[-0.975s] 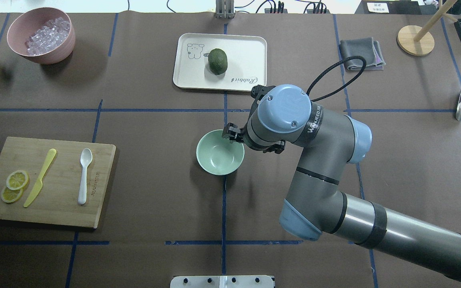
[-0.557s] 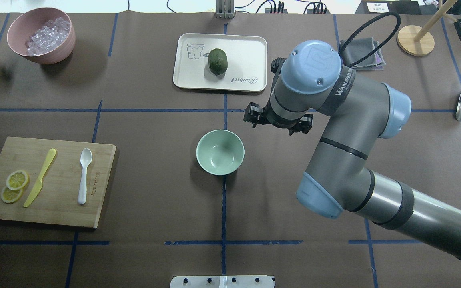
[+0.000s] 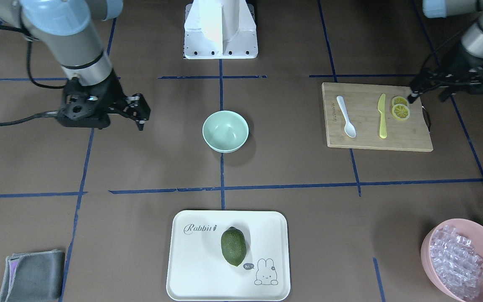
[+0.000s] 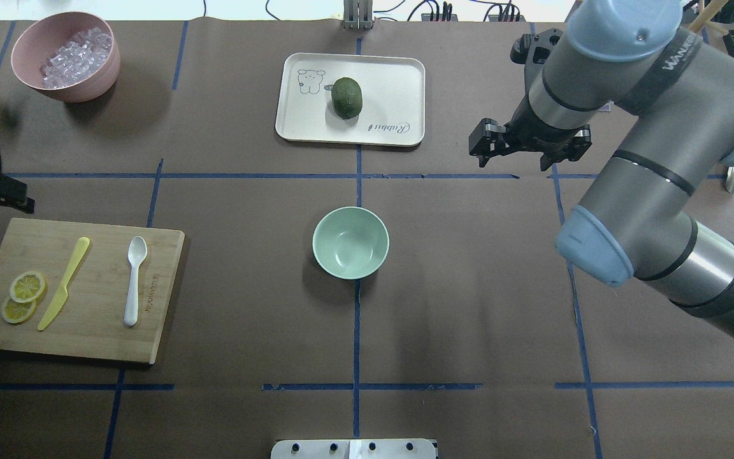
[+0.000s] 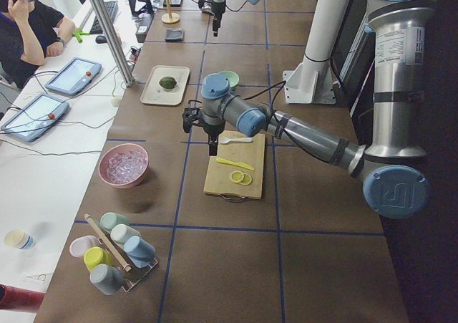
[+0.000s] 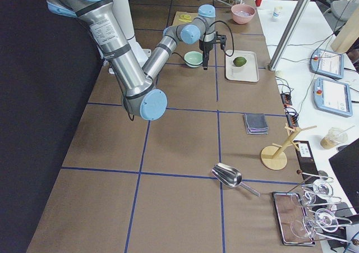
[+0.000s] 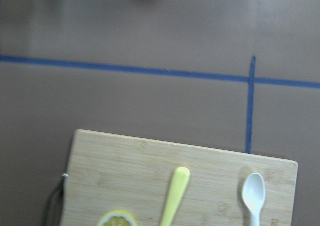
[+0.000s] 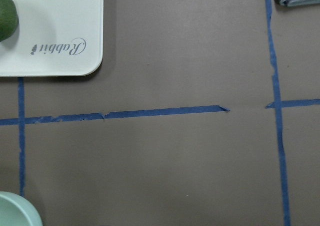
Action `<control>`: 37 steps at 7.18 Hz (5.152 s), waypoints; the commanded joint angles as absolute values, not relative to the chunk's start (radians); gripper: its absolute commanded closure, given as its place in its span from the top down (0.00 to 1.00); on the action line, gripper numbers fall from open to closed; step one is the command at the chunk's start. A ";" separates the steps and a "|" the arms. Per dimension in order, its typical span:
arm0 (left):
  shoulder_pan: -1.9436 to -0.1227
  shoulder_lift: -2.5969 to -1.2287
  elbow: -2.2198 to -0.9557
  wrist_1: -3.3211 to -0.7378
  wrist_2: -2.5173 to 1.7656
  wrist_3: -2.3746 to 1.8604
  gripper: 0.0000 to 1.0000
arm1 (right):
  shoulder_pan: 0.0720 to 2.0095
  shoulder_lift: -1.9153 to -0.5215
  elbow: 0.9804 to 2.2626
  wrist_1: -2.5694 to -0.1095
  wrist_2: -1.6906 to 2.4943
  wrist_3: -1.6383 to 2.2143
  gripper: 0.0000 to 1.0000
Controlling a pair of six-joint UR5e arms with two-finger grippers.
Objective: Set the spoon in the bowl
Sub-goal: 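Open the right gripper and lift it away from the bowl, then move the left gripper over the white spoon on the cutting board, then lower the left gripper and close it on the white spoon handle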
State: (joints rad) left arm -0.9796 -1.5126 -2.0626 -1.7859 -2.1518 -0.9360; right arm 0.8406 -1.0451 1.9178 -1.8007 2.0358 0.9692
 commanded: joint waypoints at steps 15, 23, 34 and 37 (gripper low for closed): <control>-0.621 -1.649 -1.875 -1.943 -1.873 -1.267 0.82 | 1.092 -1.219 1.922 -1.790 2.224 0.545 1.00; -0.591 -1.634 -1.850 -2.010 -1.873 -1.287 0.80 | 1.092 -1.223 1.924 -1.790 2.226 0.549 1.00; -0.589 -1.602 -1.882 -2.006 -1.898 -1.285 0.67 | 1.092 -1.226 1.918 -1.790 2.226 0.554 1.00; -0.589 -1.597 -1.881 -2.005 -1.898 -1.287 0.60 | 1.092 -1.224 1.916 -1.790 2.224 0.552 1.00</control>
State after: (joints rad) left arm -0.5891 -1.5986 -1.8819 -2.0058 -1.8974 -1.2862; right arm 1.0922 -1.2254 1.9167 -1.7901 2.2244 0.5524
